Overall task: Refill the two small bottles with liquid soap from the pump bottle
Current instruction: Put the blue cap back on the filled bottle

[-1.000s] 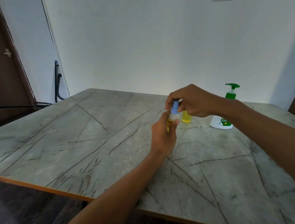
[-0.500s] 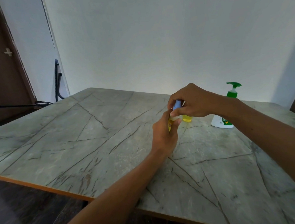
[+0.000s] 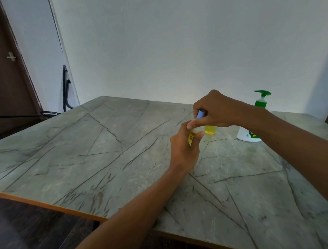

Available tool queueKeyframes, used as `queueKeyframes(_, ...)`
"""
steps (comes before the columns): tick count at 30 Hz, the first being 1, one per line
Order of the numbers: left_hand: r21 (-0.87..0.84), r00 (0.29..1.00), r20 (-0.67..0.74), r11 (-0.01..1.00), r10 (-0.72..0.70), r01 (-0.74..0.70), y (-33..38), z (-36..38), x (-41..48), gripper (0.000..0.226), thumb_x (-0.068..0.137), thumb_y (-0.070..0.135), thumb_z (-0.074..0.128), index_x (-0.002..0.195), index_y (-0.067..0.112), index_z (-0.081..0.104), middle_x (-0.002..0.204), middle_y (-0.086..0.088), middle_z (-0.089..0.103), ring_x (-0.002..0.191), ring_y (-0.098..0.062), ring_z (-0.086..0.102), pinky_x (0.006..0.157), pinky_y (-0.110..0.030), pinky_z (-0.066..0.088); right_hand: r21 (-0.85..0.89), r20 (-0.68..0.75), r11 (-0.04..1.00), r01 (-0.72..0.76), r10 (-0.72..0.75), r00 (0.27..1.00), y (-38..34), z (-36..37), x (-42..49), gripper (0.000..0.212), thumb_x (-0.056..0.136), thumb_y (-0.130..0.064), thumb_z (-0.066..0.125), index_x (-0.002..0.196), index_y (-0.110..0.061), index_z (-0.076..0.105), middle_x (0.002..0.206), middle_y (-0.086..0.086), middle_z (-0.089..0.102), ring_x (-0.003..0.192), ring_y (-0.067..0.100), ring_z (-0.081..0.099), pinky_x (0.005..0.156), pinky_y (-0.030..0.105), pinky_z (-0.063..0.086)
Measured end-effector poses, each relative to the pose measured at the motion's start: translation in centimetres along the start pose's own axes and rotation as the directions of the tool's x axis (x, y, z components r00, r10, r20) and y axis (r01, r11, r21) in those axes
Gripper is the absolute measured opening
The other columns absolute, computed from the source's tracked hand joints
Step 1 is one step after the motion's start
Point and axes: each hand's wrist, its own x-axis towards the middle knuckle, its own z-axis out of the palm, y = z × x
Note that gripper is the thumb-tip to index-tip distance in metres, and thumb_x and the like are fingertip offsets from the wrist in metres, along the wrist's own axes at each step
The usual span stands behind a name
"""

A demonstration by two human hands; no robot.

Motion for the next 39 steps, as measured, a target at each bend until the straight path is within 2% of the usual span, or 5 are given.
queueKeyframes(8,0.037,1.0,-0.002,0.999,0.015,-0.014,-0.3,0.0,0.2,0.031,0.09,0.019,0.063,0.118,0.009,0.056,0.083,0.006,0.062,0.063,-0.006,0.056,0.06,-0.01,0.044,0.104,0.06,0.995,-0.001,-0.005,0.998,0.2,-0.3,-0.9,0.066,0.054,-0.069,0.073,0.104,-0.027,0.063,0.091,-0.015,0.063,0.083,0.004,0.061,0.069,0.016,0.046)
queueKeyframes(15,-0.044,1.0,-0.001,0.999,0.014,-0.014,0.2,-0.1,0.1,0.038,0.09,0.032,0.061,0.118,0.008,0.056,0.084,0.007,0.064,0.068,-0.006,0.059,0.06,-0.009,0.044,0.129,0.047,0.989,0.072,-0.078,0.996,0.7,-0.6,-0.7,0.025,0.074,-0.026,0.08,0.097,-0.025,0.069,0.088,-0.014,0.068,0.085,0.006,0.062,0.073,0.019,0.049)
queueKeyframes(26,0.0,0.998,-0.004,0.998,0.06,-0.06,-0.3,0.2,0.0,0.029,0.09,0.029,0.062,0.111,0.01,0.057,0.077,0.006,0.061,0.067,-0.011,0.056,0.056,-0.013,0.044,-0.099,0.01,0.995,-0.034,0.035,0.999,0.3,0.0,-0.6,0.051,0.069,-0.076,0.05,0.066,-0.026,0.056,0.059,-0.011,0.053,0.055,0.008,0.049,0.056,0.024,0.038)
queueKeyframes(34,-0.06,1.0,-0.001,0.998,0.0,0.0,0.0,0.0,0.0,0.039,0.089,0.032,0.062,0.12,0.01,0.053,0.082,0.004,0.066,0.071,-0.013,0.061,0.059,-0.017,0.048,0.055,0.063,0.995,0.081,-0.085,0.994,0.2,-1.0,-0.5,0.017,0.077,-0.04,0.076,0.084,-0.026,0.072,0.071,-0.016,0.065,0.067,0.002,0.059,0.063,0.02,0.044)
queueKeyframes(39,-0.042,1.0,-0.006,0.999,0.02,-0.02,0.0,0.1,-0.1,0.031,0.09,0.033,0.061,0.112,0.012,0.055,0.073,0.004,0.061,0.067,-0.013,0.057,0.055,-0.019,0.046,-0.195,-0.003,0.981,-0.022,0.022,1.0,0.1,-0.3,0.1,0.068,0.072,-0.077,0.05,0.056,-0.011,0.053,0.048,-0.002,0.046,0.044,0.011,0.038,0.05,0.028,0.035)
